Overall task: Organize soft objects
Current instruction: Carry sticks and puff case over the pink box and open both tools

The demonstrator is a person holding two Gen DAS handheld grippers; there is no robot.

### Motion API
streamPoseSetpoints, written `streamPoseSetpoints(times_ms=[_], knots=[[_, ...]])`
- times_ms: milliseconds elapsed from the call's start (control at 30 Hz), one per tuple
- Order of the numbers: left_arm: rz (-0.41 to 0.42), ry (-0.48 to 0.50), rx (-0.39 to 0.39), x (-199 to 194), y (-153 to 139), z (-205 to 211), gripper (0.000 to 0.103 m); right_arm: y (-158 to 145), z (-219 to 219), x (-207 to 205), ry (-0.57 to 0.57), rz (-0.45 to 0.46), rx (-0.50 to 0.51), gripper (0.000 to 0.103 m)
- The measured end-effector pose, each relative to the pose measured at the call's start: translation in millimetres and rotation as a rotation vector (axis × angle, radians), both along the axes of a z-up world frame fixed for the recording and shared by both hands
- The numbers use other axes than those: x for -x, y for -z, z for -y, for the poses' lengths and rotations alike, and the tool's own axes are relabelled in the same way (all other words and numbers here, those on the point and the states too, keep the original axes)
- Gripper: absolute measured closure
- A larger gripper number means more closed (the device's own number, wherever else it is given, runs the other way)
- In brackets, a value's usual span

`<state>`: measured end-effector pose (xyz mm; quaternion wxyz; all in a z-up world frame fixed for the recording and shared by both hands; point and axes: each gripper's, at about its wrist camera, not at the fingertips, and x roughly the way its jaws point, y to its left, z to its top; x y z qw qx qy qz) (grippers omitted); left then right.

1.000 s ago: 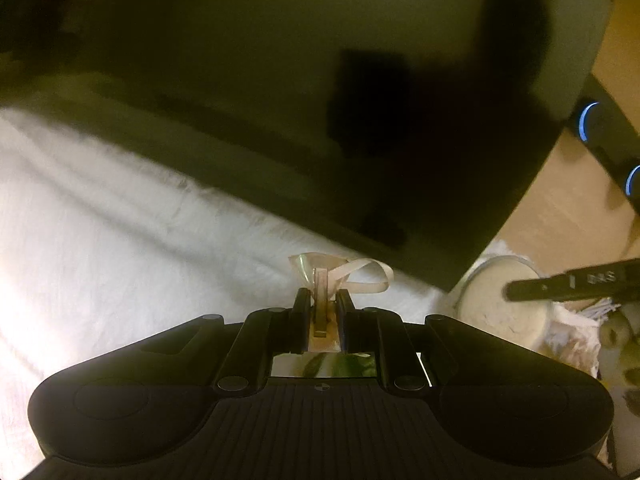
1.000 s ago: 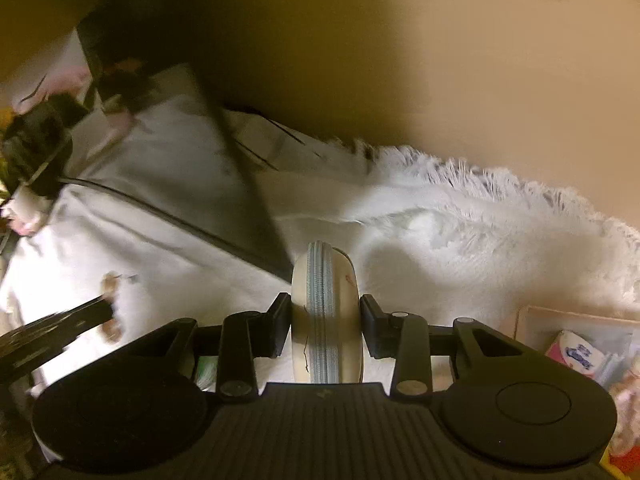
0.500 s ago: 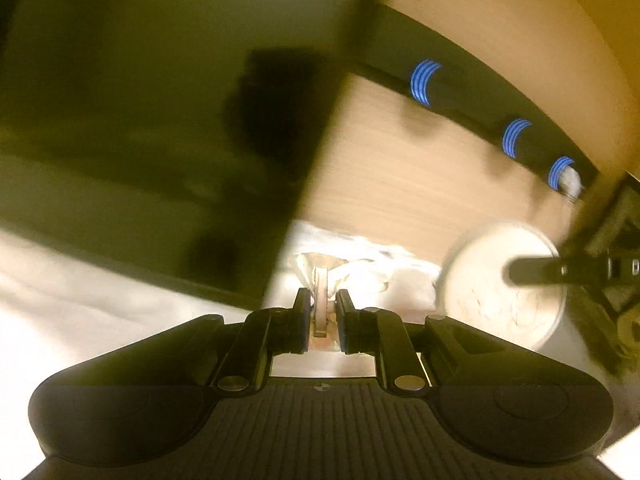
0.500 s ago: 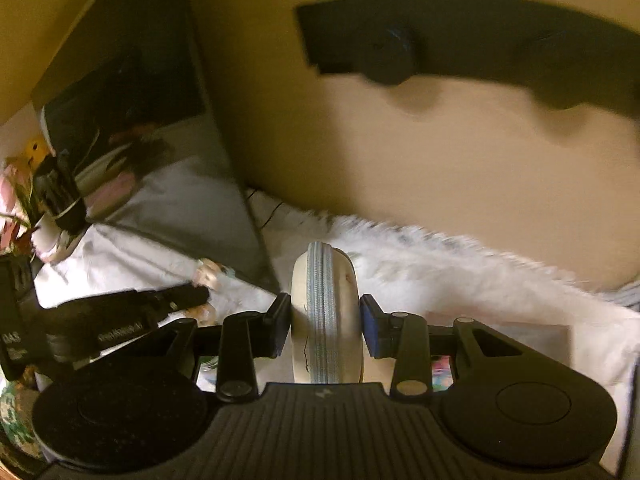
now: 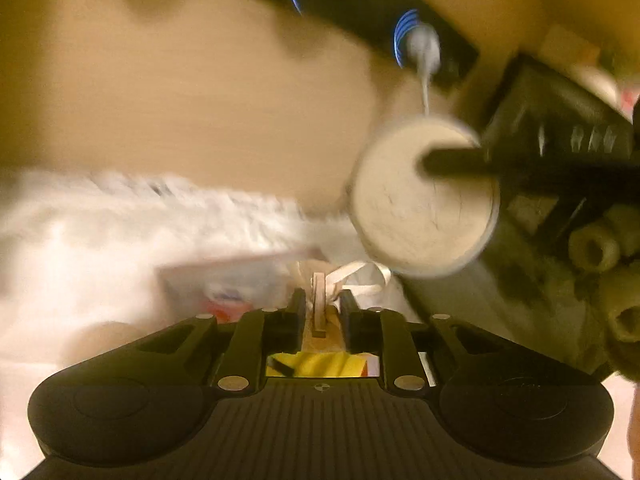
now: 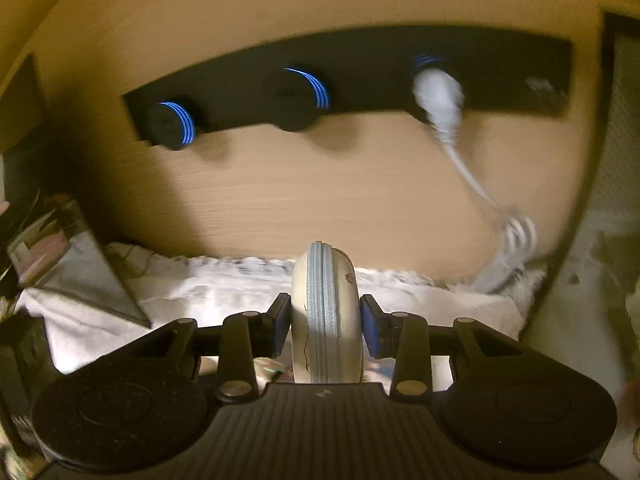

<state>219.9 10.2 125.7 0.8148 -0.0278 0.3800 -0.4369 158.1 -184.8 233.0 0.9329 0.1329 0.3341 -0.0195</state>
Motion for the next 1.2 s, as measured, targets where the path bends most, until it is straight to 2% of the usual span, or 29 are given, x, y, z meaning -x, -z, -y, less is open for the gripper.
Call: streamPoseSetpoints(times_ms=[133, 167, 233, 300, 400, 467, 667, 800, 933, 1033, 1133, 1200], knots=[[0.062, -0.033, -0.274, -1.6, 46.7, 32.5, 0.082, 38.6, 19.1, -10.8, 0.035, -0.033, -0.108, 0.066], [0.054, -0.036, -0.283, -3.1, 53.0, 32.9, 0.081, 51.4, 22.1, -16.9, 0.036, -0.048, -0.149, 0.066], [0.037, -0.057, -0.259, -9.1, 56.8, 28.8, 0.08, 69.8, 24.2, -26.9, 0.026, -0.072, -0.202, 0.066], [0.044, -0.078, -0.273, -12.1, 54.4, 23.8, 0.081, 91.1, 25.0, -41.2, 0.019, -0.109, -0.246, 0.066], [0.044, -0.062, -0.25, -13.7, 42.2, 15.5, 0.082, 125.2, 27.9, -59.5, 0.052, -0.182, -0.319, 0.066], [0.047, -0.055, -0.226, -13.2, 31.7, 7.3, 0.082, 140.2, 34.4, -64.2, 0.078, -0.19, -0.357, 0.066], [0.032, -0.078, -0.144, -14.6, 10.5, -14.7, 0.082, 156.1, 34.0, -80.9, 0.104, -0.235, -0.481, 0.065], [0.02, -0.061, -0.145, -8.9, 13.2, -11.9, 0.082, 167.6, 29.8, -83.0, 0.112, -0.259, -0.603, 0.065], [-0.005, -0.054, -0.164, -7.1, 29.2, -2.3, 0.082, 160.8, 25.3, -74.7, 0.121, -0.25, -0.551, 0.061], [-0.016, -0.058, -0.175, -5.5, 34.8, -0.7, 0.082, 143.5, 21.8, -66.7, 0.097, -0.253, -0.455, 0.058], [-0.011, -0.067, -0.143, 0.2, 31.1, -10.0, 0.082, 118.8, 19.5, -56.9, 0.062, -0.183, -0.335, 0.057], [-0.003, -0.084, -0.121, 6.3, 26.9, -19.9, 0.082, 99.0, 14.0, -51.4, 0.066, -0.121, -0.216, 0.055]])
